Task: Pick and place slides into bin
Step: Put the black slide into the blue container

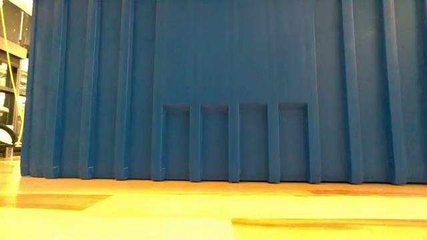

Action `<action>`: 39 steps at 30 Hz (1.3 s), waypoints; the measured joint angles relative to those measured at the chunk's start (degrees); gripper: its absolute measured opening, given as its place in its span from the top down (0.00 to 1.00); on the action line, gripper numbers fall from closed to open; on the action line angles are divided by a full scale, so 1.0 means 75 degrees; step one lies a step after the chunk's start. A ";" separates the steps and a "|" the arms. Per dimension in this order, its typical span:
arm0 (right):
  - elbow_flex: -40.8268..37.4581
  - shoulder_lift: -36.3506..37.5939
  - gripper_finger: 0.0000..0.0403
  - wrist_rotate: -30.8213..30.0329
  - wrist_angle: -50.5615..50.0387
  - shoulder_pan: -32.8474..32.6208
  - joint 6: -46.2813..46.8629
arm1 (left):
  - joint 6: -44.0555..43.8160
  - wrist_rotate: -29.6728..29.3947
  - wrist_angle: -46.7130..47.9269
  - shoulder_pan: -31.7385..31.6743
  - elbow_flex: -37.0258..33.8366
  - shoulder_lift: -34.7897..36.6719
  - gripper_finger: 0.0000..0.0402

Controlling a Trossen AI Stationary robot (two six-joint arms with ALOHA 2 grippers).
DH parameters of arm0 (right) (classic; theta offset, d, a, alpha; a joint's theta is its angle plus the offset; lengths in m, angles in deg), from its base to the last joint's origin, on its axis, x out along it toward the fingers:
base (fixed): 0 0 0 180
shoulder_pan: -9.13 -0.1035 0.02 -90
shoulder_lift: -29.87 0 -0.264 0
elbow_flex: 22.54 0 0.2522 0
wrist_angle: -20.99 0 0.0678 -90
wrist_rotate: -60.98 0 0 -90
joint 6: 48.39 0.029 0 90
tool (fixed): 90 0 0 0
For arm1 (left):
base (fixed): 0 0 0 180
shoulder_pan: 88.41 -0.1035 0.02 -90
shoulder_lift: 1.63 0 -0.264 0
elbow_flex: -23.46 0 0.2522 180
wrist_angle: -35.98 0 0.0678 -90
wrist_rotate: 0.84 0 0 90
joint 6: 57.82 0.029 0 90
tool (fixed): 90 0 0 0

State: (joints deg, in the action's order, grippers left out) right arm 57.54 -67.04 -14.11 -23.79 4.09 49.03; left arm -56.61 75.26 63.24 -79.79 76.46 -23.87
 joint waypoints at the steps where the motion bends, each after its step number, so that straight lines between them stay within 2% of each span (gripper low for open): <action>1: 0.0000 0.0108 0.28 -0.0175 0.0036 -0.0042 0.0008 | 0.0009 0.0000 -0.0002 0.0000 0.0000 -0.0007 0.59; 3: 0.0001 0.0384 0.28 -0.0686 0.0441 -0.0129 -0.0235 | 0.0004 -0.0295 0.0003 0.0000 0.0000 -0.0044 0.59; 5: 0.0015 0.0695 0.28 -0.1155 0.0581 -0.0191 -0.0598 | 0.0193 -0.0973 0.0284 0.0000 0.0053 -0.0084 0.59; 8: 0.0009 0.1201 0.28 -0.2020 0.0584 -0.0248 -0.1016 | 0.0358 -0.2145 0.1767 0.0000 0.0387 -0.0053 0.59; 10: 0.0008 0.1626 0.28 -0.2554 0.0576 -0.0287 -0.1358 | -0.0092 -0.3023 0.2622 0.0000 0.0593 -0.0073 0.59; 12: 0.0009 0.2031 0.28 -0.2955 0.0328 -0.0282 -0.1554 | -0.0922 -0.3545 0.3208 0.0000 0.0673 -0.0093 0.58; 18: 0.0006 0.3179 0.28 -0.3869 -0.0112 -0.0232 -0.2216 | -0.3175 -0.5254 0.3843 -0.0004 0.0611 -0.0233 0.55; 22: 0.0006 0.3787 0.28 -0.4196 -0.0125 -0.0232 -0.2894 | -0.4511 -0.6077 0.3804 -0.0006 0.0291 -0.0357 0.55; 25: 0.0006 0.4163 0.28 -0.4395 -0.0120 -0.0232 -0.3415 | -0.6171 -0.6306 0.3833 -0.0006 -0.0110 -0.0380 0.55; 29: 0.0006 0.4519 0.28 -0.4546 -0.0109 -0.0232 -0.3992 | -0.9082 -0.6457 0.3820 -0.0006 -0.0768 -0.0374 0.55; 32: 0.0006 0.4707 0.28 -0.4526 -0.0118 -0.0232 -0.4421 | -1.0801 -0.6950 0.3829 -0.0006 -0.1241 -0.0368 0.55; 36: 0.0006 0.4859 0.28 -0.4407 -0.0114 -0.0232 -0.4773 | -1.2674 -0.7789 0.3776 -0.0006 -0.1806 -0.0370 0.55; 39: 0.0006 0.4904 0.28 -0.4190 -0.0131 -0.0232 -0.5009 | -1.2841 -0.7962 0.3174 -0.0194 -0.2199 -0.0370 0.55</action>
State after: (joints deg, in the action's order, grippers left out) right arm 57.59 -30.26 -45.53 -24.77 2.35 11.46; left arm -152.92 15.55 87.05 -81.25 59.98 -26.65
